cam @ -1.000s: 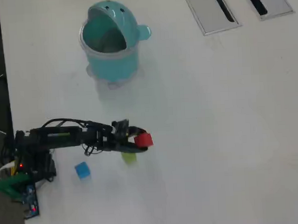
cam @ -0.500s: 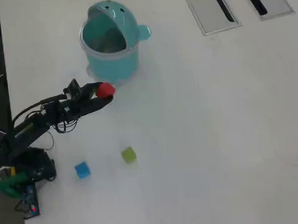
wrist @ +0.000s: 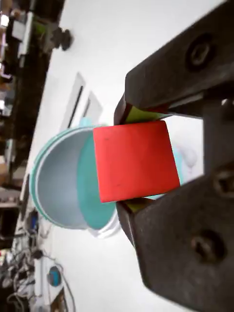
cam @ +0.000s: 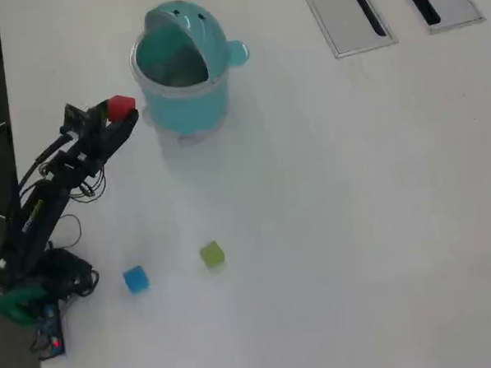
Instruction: Grasp RGB lego blocks and put them in the bin one by one.
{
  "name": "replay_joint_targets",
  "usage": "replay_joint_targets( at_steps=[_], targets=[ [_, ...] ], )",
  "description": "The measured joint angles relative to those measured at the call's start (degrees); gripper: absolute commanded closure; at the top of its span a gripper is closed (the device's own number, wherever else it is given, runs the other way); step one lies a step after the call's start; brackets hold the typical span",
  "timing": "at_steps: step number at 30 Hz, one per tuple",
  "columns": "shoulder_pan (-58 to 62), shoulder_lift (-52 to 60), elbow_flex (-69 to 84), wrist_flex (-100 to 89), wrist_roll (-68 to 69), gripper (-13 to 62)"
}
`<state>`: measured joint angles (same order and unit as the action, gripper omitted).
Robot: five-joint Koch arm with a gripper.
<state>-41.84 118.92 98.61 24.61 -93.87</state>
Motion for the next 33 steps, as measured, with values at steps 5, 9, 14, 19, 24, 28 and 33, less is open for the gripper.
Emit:
replay_joint_targets(
  at_steps=[5, 9, 14, 19, 24, 28, 33],
  targets=[
    [-2.2, -14.9, -12.0, -6.3, -0.2, 55.6],
    [-2.2, -23.9, -20.4, -6.5, -0.1, 55.6],
    [-2.3, -35.0, -27.5, -6.5, -0.3, 55.6],
    [-2.5, -45.9, -41.1, -6.4, -0.1, 55.5],
    [-5.9, -59.3, -57.0, -6.5, 0.2, 50.9],
    [-6.1, -62.8, -58.9, -6.4, 0.7, 35.4],
    [-5.5, -62.9, -58.9, -4.1, -12.0, 20.3]
  ],
)
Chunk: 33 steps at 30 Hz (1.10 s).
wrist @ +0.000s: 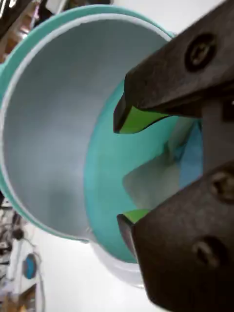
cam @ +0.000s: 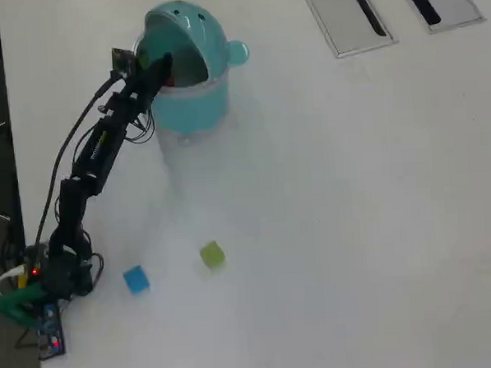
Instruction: Grasp RGB lego blocks and put them in the bin one by one.
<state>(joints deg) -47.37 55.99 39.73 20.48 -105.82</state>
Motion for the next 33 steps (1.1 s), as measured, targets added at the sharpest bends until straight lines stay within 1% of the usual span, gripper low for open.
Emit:
replay_joint_targets(
  at_steps=[2, 4, 6, 13, 18, 22, 25, 33],
  targets=[
    [0.1, 0.1, 0.0, 1.8, -1.8, 17.6],
    [0.0, 2.1, 0.0, 6.0, -2.4, 18.1],
    [0.2, 3.3, 0.0, 8.2, -2.4, 20.2],
    [3.8, 12.9, 1.5, 19.3, -2.4, 20.1],
    [10.5, 25.9, 19.0, 23.8, -2.3, 19.9],
    [16.1, 36.1, 31.4, 24.6, -2.3, 13.9],
    [20.2, 42.4, 38.1, 25.0, -2.3, 13.9],
    [33.2, 49.4, 48.6, 28.4, -2.4, 15.0]
  ],
)
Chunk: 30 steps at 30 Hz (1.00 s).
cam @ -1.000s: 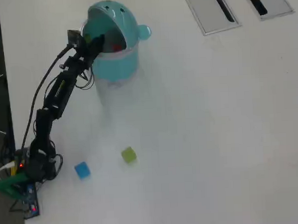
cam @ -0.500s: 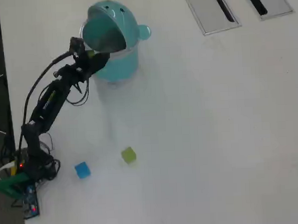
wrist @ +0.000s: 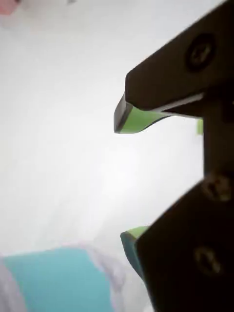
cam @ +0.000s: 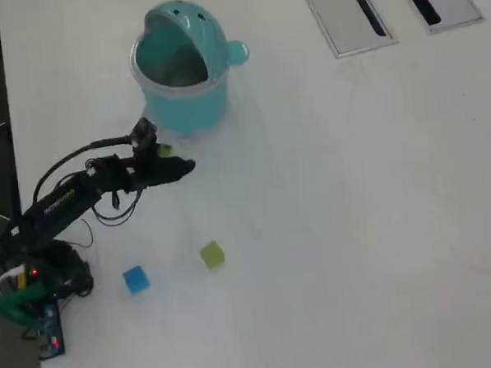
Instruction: Grasp RGB lego blocks and put them in the bin one by one.
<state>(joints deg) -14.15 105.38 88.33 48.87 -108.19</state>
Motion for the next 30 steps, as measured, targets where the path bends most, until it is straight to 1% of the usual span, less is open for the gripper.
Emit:
replay_joint_targets(
  at_steps=[6, 9, 16, 21, 30],
  targets=[
    [8.9, 2.5, 10.3, 0.4, 0.1, 15.0],
    [12.4, 2.8, 11.4, 0.4, 0.1, 15.0],
    [14.5, 2.6, 15.1, 1.9, 0.4, 14.8],
    [17.5, -0.1, 18.8, 1.9, 0.6, 14.9],
    [21.7, -6.9, 18.8, 0.4, -1.4, 14.9]
  ],
)
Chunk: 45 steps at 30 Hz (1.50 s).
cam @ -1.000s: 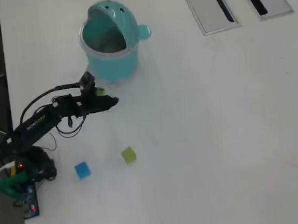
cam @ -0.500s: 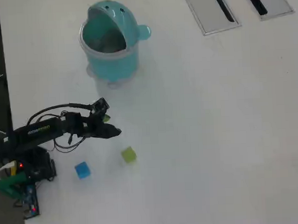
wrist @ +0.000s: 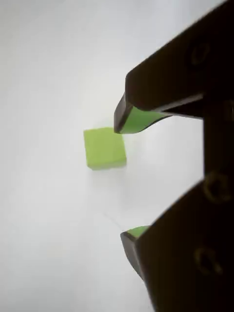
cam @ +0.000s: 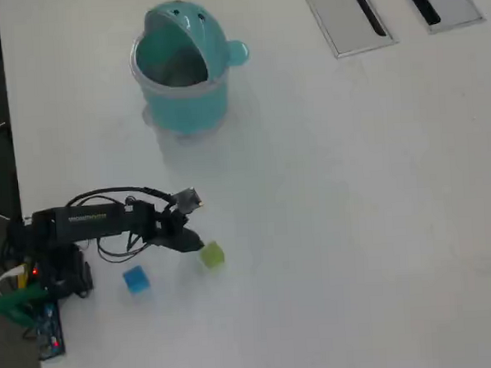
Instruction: Grasp RGB lego blocks and put them in the bin one by one.
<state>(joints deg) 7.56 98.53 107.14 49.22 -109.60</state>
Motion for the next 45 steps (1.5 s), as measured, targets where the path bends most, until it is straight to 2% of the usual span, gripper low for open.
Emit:
replay_joint_targets(
  at_steps=[15, 31, 34, 39, 45],
  targets=[
    [3.5, -11.9, 0.0, -7.6, -0.1, 14.9],
    [5.4, -17.8, 1.5, -14.3, 0.5, 17.7],
    [5.4, -19.1, 3.3, -16.0, 0.5, 21.0],
    [5.4, -21.3, 3.3, -22.9, 4.7, 33.6],
    [2.8, -20.8, 3.4, -25.8, 10.5, 40.1]
  ],
)
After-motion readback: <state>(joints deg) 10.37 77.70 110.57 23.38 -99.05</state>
